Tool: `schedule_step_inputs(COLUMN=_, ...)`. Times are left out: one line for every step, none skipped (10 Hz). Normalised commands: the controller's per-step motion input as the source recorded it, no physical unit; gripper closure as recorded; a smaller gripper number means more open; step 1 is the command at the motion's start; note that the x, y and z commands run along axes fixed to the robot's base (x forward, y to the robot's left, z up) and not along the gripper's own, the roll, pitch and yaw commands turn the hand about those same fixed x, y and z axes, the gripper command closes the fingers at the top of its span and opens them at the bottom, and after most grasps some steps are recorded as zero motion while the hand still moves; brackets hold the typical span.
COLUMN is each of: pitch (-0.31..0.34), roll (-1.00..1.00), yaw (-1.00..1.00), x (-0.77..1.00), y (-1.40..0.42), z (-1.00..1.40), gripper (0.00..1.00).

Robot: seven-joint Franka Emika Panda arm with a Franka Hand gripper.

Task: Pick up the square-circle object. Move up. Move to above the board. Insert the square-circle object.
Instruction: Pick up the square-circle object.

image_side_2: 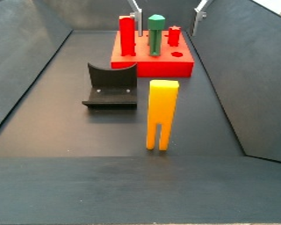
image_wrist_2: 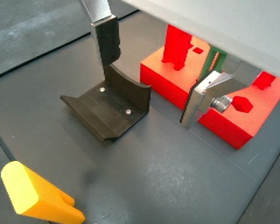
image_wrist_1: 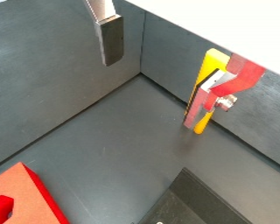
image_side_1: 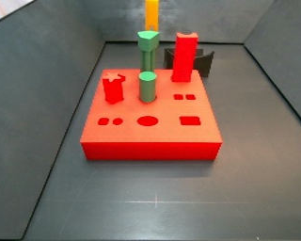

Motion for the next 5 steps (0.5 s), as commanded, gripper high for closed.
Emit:
schedule_step_inputs(pitch=0.051, roll=-0.04, yaw=0.0, x=0.24, y=0.36, z=-0.01, gripper=0.0)
schedule_step_inputs(pitch=0.01, roll=-0.1, yaw=0.06, x=0.25, y=0.86, z=-0.07, gripper=0.0)
schedule_step_inputs(pitch=0.003, roll=-0.06, yaw=0.02, x=0.13, y=0.99, z=-0.12, gripper=0.0)
schedule_step_inputs(pitch=0.0, roll=-0.06, yaw=0.05, x=0.01, y=1.0, z=-0.17, gripper=0.0)
schedule_step_inputs(pitch=0.0, roll=-0.06, yaw=0.03, x=0.02, y=1.0, z=-0.18, gripper=0.0)
